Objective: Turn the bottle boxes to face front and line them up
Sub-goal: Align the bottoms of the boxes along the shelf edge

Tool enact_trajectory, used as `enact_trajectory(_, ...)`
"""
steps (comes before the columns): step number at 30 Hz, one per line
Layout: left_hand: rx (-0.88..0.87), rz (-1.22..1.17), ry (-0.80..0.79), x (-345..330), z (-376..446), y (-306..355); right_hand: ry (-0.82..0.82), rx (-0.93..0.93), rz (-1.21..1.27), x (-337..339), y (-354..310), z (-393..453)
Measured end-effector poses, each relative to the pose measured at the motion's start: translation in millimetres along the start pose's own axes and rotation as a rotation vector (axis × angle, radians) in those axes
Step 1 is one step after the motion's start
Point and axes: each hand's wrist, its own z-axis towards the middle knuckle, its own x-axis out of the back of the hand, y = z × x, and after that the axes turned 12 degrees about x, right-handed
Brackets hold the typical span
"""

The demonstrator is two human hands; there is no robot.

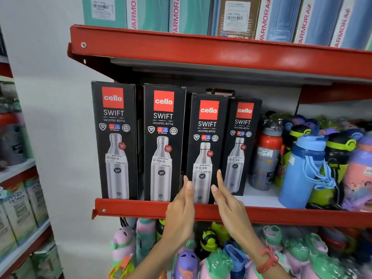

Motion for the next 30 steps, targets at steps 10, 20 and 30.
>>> enact_trajectory(10, -0.283, 0.124, 0.273, -23.9, -15.0, 17.8, 0.183, -0.003, 0.053, 29.5, 12.5, 4.9)
enact_trajectory(20, 0.058, -0.032, -0.176, -113.4, 35.2, 53.9, 0.084, -0.155, 0.251, 63.6, 68.9, 53.8)
enact_trajectory(30, 0.077, 0.079, -0.177, -101.9, 0.7, 41.0, -0.026, -0.038, 0.154, 76.6, 56.8, 6.8)
